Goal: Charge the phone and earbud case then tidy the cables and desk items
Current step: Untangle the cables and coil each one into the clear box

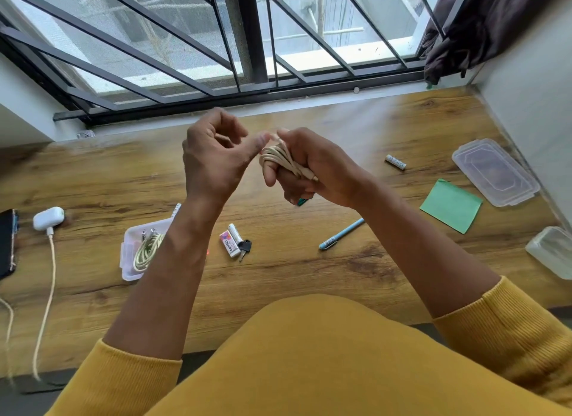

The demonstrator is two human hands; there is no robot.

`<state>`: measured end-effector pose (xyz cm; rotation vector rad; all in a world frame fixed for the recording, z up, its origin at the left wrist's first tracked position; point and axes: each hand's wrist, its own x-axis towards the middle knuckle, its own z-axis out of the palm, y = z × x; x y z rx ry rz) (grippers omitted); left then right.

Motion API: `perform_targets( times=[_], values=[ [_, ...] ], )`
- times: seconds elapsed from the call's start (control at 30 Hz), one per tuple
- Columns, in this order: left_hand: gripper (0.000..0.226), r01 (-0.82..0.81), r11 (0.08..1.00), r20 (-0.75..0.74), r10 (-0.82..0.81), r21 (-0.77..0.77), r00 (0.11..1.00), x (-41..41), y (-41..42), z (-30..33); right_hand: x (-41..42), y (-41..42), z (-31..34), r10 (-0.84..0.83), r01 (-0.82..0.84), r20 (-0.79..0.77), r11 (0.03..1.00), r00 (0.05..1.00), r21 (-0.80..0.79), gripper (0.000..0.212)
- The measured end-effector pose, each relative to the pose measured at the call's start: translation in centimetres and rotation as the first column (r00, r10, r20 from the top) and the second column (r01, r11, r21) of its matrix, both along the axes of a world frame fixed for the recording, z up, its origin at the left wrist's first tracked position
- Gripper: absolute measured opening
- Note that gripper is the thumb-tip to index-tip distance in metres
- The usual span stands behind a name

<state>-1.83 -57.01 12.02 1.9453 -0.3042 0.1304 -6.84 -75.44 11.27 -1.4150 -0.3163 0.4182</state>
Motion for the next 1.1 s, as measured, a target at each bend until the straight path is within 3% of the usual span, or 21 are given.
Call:
perform_targets(
  times=[0.1, 0.2, 0.33, 0.43, 0.57, 0.8, 1.1],
  values=[
    [0.031, 0.087, 0.995, 0.04, -0.089, 0.05, 0.995, -0.4, 0.3, -0.2, 0.0, -0.1, 0.7, 0.042, -0.039, -0.037, 0.994, 0.998, 0.099, 0.064],
    [0.041, 0.237, 0.972, 0.105, -0.234, -0.013, 0.967, -0.5, 0.4, 0.0, 0.2, -0.4, 1.3, 0.09, -0.085, -0.039, 0.989, 0.995, 0.122, 0.057],
    [0.042, 0.454, 0.891, 0.028, -0.454, -0.011, 0.891, -0.2, 0.2, 1.4, 0.4, -0.3, 1.3, 0.202, -0.198, -0.028, 0.974, 0.979, 0.113, 0.054],
    [0.036, 0.509, 0.858, 0.008, -0.511, 0.071, 0.86, 0.2, 0.2, 1.9, 0.2, -0.2, 1.2, 0.224, -0.219, -0.022, 0.968, 0.974, 0.122, 0.056],
    [0.037, 0.443, 0.895, 0.014, -0.444, 0.049, 0.896, -0.1, 0.2, 1.7, 0.0, -0.4, 1.1, 0.188, -0.185, -0.019, 0.978, 0.982, 0.095, 0.061],
    [0.024, 0.145, 0.98, -0.044, -0.152, -0.137, 0.987, -1.2, -0.9, 0.5, -0.3, 0.2, 0.7, -0.008, 0.008, -0.004, 0.994, 1.0, 0.112, 0.053],
    [0.031, 0.198, 0.952, -0.185, -0.243, -0.232, 0.952, -1.9, -2.4, -0.2, -0.6, -0.2, 0.0, 0.025, -0.014, -0.045, 0.97, 0.999, 0.244, 0.051]
  ],
)
